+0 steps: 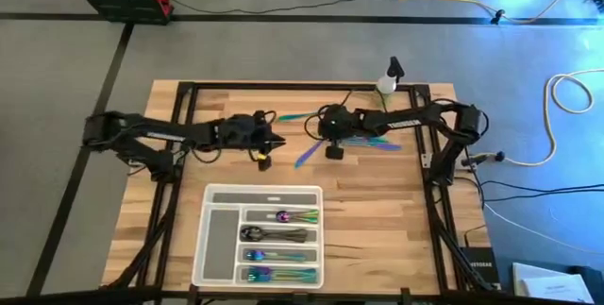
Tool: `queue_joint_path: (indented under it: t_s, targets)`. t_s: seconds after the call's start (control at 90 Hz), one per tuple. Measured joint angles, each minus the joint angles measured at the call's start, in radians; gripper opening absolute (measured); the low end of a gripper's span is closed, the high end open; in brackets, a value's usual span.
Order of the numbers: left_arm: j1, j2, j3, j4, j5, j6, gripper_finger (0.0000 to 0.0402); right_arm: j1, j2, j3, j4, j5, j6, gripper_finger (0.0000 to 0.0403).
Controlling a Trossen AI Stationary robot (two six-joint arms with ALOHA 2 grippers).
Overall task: Sort silverware
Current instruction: Put the blue table knife into the white silverware tray
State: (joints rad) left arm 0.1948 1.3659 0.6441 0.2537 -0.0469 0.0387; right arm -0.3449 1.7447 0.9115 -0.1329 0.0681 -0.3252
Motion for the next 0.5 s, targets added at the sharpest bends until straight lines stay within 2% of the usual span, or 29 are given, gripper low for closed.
queue_joint_path:
  t_s: [0.122, 0.222, 0.5]
  targets:
    - [0.0, 0.082, 0.0, 0.1, 0.011, -0.003, 0.0046, -0.028, 0.003, 0.0, 0.001, -0.037, -0.001, 0.0001]
    - [0.001, 0.118, 0.0, 0.11, 0.011, -0.005, 0.0047, -0.038, 0.011, 0.0, -0.002, -0.049, 0.002, 0.0001]
    - [-0.021, 0.119, 0.0, 0.096, 0.011, -0.004, 0.0047, -0.044, 0.089, 0.012, 0.022, -0.07, 0.003, 0.0001]
